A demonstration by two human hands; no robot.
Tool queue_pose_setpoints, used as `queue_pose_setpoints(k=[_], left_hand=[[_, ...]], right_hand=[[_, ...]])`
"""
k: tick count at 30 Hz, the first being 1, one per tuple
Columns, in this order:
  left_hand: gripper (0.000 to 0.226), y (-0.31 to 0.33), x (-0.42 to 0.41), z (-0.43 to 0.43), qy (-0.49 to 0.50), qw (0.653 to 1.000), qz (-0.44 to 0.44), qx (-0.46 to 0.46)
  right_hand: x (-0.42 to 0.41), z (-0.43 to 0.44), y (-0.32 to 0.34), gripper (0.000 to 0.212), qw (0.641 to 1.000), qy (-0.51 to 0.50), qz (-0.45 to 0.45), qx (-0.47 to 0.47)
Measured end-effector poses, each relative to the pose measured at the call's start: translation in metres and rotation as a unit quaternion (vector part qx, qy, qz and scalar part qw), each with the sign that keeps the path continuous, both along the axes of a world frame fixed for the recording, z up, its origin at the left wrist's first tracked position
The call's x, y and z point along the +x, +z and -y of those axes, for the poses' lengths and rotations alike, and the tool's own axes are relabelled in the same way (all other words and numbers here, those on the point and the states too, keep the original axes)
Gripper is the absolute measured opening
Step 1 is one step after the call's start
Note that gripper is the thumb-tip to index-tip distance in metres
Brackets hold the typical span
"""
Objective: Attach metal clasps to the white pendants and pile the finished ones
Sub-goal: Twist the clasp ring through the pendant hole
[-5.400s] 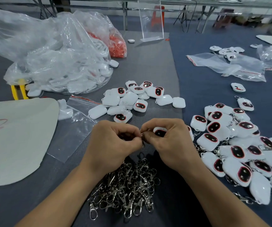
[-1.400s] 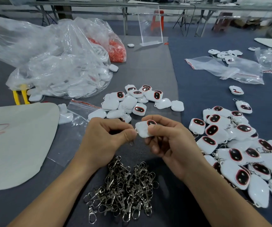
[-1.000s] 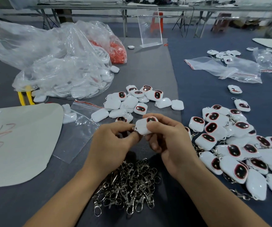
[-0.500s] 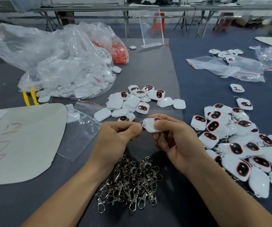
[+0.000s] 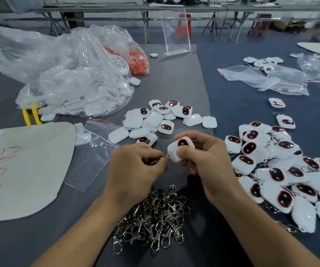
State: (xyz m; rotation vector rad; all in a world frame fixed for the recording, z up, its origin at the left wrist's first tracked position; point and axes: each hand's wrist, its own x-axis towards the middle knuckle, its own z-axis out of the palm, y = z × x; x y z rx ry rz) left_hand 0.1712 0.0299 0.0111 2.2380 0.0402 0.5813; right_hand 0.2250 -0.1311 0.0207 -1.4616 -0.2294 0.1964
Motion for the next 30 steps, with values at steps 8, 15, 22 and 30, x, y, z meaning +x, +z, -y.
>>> queue_pose_setpoints(k=[8, 15, 22, 30], left_hand=[[0.010, -0.002, -0.002, -0.002, 0.037, 0.998, 0.046, 0.012], [0.022, -0.001, 0.005, -0.001, 0.006, 0.988, 0.020, -0.151], [0.006, -0.002, 0.007, -0.001, -0.008, 0.991, -0.025, -0.134], [0.010, -0.003, -0.002, -0.001, 0.023, 0.992, 0.020, 0.119]], right_hand=[[-0.001, -0.005, -0.001, 0.020, 0.998, -0.035, 0.047, -0.033], [0.004, -0.002, 0.000, 0.017, 0.995, 0.002, -0.096, 0.032], [0.001, -0.004, 0.001, 0.017, 0.997, 0.000, -0.070, 0.040], [-0.012, -0.011, -0.005, 0.019, 0.972, -0.039, 0.181, -0.146]])
